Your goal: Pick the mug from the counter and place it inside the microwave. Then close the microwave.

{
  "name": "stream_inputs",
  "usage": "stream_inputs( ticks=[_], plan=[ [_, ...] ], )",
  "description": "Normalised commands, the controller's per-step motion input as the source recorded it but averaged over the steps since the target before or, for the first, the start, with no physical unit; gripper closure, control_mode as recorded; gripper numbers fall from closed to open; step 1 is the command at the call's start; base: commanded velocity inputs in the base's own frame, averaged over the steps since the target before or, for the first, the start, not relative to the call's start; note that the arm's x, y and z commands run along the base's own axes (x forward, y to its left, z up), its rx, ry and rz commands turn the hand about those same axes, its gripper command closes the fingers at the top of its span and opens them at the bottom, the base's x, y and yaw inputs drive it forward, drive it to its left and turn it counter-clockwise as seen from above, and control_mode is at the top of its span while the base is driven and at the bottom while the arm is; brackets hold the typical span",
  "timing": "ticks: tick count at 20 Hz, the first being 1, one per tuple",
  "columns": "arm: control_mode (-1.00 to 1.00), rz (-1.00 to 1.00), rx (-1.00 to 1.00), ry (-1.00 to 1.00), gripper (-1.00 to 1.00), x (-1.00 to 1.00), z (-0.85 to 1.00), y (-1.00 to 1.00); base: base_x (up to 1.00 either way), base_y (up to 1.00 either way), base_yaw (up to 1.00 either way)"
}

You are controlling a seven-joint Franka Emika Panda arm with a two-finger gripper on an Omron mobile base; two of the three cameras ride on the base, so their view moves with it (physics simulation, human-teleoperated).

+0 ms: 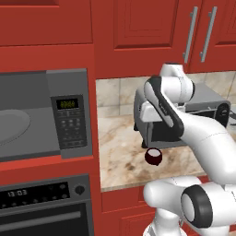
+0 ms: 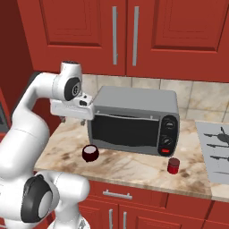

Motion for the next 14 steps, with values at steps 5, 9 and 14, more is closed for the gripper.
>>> stream_inputs(
  ticks=[5,9,14],
  plan=[
    [-1.00,0.00,0.00,0.05,-1.00,-0.03,-0.36,0.00,0.00,0.00,0.00],
    [-1.00,0.00,0.00,0.00,-1.00,0.00,-0.35,0.00,0.00,0.00,0.00],
    [-1.00,0.01,0.00,-0.03,-1.00,0.00,-0.30,0.00,0.00,0.00,0.00]
  ],
)
